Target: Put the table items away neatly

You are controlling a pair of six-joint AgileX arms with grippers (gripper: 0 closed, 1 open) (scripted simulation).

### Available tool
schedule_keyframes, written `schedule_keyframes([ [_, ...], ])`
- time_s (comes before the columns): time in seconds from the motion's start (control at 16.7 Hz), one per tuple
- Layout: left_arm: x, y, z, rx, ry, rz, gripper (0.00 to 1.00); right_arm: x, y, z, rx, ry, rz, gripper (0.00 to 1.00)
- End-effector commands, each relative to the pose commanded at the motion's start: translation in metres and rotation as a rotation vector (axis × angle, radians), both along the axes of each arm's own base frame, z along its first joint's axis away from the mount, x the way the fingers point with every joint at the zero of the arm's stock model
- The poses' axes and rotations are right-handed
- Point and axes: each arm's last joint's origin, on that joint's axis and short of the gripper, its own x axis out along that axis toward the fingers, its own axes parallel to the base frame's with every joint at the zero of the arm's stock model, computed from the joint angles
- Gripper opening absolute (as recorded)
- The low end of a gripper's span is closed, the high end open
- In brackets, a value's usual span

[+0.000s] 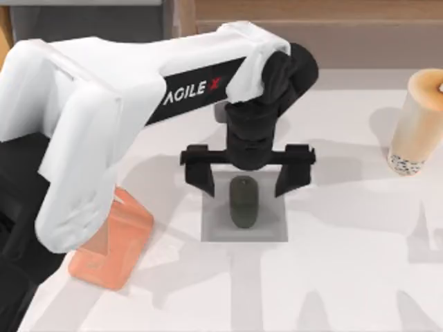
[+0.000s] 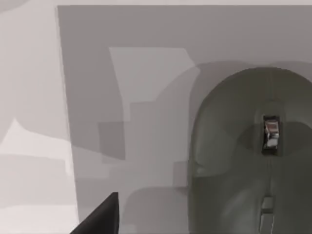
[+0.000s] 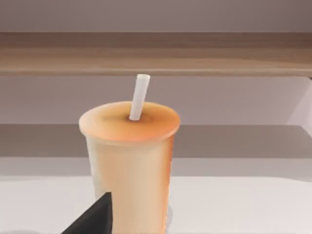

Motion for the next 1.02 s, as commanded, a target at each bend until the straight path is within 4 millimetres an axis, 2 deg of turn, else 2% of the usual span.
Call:
schedule_keyframes([
  [0.12,0.001,0.001,0.001,-0.002,-0.002,0.001,1.0,0.0,0.0,0.0,0.0,0.0,0.0,1.0],
  [0.24,0.009,0.011,0.008,-0.011,-0.011,-0.005,1.0,0.0,0.0,0.0,0.0,0.0,0.0,1.0],
  [0.42,0.034,0.049,0.014,-0.012,-0.012,-0.033,1.0,0.0,0.0,0.0,0.0,0.0,0.0,1.0],
  [0.6,0.063,0.113,0.018,-0.004,0.001,-0.101,1.0,0.0,0.0,0.0,0.0,0.0,0.0,1.0],
  [0.78,0.084,0.193,0.021,0.0,0.02,-0.193,1.0,0.0,0.0,0.0,0.0,0.0,0.0,1.0],
  [1.02,0.09,0.297,0.029,-0.007,0.031,-0.272,1.0,0.0,0.0,0.0,0.0,0.0,0.0,1.0],
])
